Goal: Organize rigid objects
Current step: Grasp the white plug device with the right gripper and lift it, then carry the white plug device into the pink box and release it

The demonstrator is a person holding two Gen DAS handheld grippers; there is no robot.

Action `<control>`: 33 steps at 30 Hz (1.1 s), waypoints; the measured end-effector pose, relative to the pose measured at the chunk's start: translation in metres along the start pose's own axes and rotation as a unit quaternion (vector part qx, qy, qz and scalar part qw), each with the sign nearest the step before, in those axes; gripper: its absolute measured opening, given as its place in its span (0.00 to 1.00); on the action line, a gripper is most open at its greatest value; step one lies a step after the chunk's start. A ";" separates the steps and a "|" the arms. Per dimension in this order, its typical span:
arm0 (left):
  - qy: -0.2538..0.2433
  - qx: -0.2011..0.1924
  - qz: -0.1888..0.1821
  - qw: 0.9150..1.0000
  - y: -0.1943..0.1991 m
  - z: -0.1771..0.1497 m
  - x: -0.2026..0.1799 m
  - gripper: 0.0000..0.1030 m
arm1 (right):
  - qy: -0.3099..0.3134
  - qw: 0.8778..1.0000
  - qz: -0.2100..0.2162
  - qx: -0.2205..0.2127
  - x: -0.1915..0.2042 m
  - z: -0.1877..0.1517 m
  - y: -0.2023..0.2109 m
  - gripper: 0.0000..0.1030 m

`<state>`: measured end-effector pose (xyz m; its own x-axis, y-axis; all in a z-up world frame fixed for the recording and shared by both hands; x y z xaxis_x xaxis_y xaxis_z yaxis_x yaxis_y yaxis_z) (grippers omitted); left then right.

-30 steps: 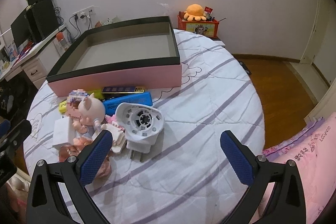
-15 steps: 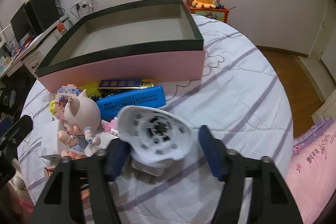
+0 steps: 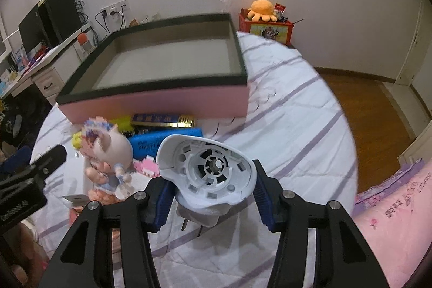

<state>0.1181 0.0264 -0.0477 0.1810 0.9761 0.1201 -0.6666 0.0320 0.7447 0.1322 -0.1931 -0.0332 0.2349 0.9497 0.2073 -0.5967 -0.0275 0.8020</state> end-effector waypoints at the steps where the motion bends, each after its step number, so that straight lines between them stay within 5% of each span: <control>1: 0.000 0.001 -0.002 1.000 0.001 0.004 0.000 1.00 | 0.003 1.000 -0.002 -0.005 0.002 0.006 0.006 0.52; 13: -0.001 -0.005 0.019 1.000 -0.007 0.073 0.023 1.00 | 0.030 0.999 0.020 -0.021 0.039 0.069 0.015 0.52; 22: 0.011 0.009 0.035 0.999 -0.050 0.109 0.046 1.00 | 0.049 0.998 0.033 0.001 0.071 0.113 -0.042 0.52; 33: 0.006 0.027 0.028 0.999 -0.079 0.114 0.045 1.00 | 0.073 0.994 -0.004 0.077 0.072 0.106 -0.114 0.53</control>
<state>0.2616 0.0431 -0.0260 0.1350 0.9787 0.1546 -0.6348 -0.0344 0.7719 0.2989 -0.1546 -0.0501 0.1185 0.9850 0.1251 -0.4687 -0.0556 0.8816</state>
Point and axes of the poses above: each gripper's, at about its wrist camera, not at the fingertips, and y roughly against the way its jaws point, x to its left, z to its top, the point moved 2 cm from there along -y, roughly the way its jaws point, and after that the axes turned 15 degrees about -y, right-handed, at the moved point
